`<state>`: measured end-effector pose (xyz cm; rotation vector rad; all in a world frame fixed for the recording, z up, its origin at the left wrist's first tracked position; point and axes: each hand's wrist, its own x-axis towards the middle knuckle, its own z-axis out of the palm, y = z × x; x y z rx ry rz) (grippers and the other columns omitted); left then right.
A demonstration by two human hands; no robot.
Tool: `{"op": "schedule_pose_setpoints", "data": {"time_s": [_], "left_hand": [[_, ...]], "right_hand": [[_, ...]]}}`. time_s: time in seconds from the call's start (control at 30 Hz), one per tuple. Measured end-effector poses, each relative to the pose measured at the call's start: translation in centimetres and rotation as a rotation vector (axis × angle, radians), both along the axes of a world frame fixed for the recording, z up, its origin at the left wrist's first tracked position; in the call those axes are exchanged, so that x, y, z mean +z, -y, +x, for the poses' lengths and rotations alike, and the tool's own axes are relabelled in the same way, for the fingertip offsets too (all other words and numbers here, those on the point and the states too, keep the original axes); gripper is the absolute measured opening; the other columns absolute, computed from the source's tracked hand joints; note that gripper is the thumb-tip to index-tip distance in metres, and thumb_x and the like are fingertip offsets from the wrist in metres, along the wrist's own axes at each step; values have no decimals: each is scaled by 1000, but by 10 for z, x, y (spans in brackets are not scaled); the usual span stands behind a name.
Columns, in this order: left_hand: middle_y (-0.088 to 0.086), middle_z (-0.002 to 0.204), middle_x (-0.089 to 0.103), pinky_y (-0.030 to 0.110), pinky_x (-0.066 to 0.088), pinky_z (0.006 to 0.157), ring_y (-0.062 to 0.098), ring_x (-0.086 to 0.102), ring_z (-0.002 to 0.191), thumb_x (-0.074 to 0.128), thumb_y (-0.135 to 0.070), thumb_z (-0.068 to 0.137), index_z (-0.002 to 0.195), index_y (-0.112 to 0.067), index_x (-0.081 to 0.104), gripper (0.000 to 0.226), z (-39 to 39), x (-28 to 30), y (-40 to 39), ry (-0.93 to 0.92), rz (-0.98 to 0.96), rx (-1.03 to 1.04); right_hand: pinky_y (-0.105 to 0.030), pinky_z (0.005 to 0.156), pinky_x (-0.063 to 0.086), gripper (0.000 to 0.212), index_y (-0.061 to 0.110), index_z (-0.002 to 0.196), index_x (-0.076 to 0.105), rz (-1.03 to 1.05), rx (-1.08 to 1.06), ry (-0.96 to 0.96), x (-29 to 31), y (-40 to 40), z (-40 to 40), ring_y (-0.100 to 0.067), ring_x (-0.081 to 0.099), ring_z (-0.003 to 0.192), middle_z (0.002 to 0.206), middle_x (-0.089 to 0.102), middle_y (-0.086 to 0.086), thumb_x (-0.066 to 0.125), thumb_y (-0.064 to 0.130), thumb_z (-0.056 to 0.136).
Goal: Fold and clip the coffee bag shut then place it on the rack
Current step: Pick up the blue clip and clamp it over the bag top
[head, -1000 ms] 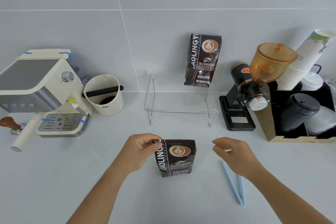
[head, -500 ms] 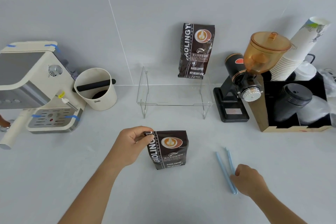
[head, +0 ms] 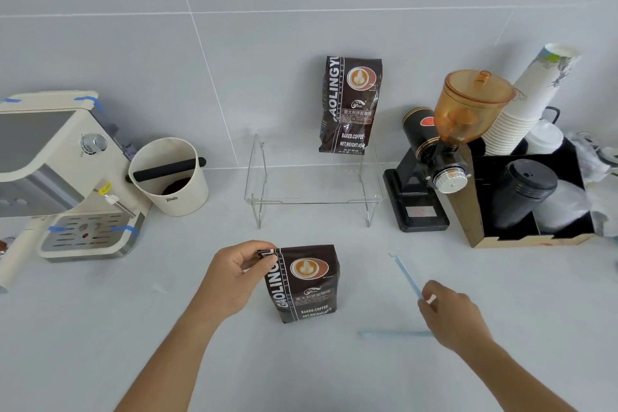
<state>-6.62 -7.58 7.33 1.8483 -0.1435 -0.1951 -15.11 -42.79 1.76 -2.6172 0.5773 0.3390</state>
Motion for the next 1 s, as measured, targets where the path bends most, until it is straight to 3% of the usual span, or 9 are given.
{"op": "schedule_pose_setpoints", "data": {"time_s": [0.17,0.37,0.53,0.63,0.7,0.87,1.0], "left_hand": [[-2,88,78,16,53,77,11,72,80,67,-4,86,87,-27,74,24,0,-1,0,0,10,16],[-2,88,78,16,53,77,11,73,82,69,-10,85,87,-28,74,20,2,1,1,0,2,22],[-3,89,78,14,53,77,10,73,83,67,-5,86,87,-29,74,25,4,2,2,8,6,24],[-6,89,78,12,52,75,8,72,83,66,-4,86,87,-31,74,29,4,2,2,7,1,23],[-6,91,78,13,53,77,8,73,85,65,-3,87,88,-29,75,27,4,2,2,1,-5,22],[-4,97,78,20,54,85,10,72,94,58,-2,91,99,-21,72,25,4,2,1,-12,-17,8],[-3,95,79,13,53,76,8,73,87,58,3,90,99,-16,68,23,3,3,1,-36,-80,39]], "right_hand": [[-25,50,39,6,24,94,53,7,48,136,25,1,11,-24,63,64,69,70,3,51,30,96],[-38,60,59,2,34,93,52,159,-46,278,57,1,27,-21,69,55,70,70,4,52,33,95],[-25,47,55,6,31,93,57,315,-51,373,89,-7,39,-18,70,55,75,70,-2,53,28,96],[-15,45,50,11,29,92,61,393,-14,424,105,-9,45,-7,66,60,76,69,-2,56,19,96],[-11,44,48,16,27,92,64,453,4,456,115,-12,49,-1,62,53,73,69,-2,57,14,95],[-12,40,42,21,25,83,68,629,64,450,128,-32,62,-3,53,41,61,67,0,61,8,93],[-15,40,40,15,19,80,70,679,117,376,123,-53,73,-10,50,40,56,66,1,64,11,92]]}}
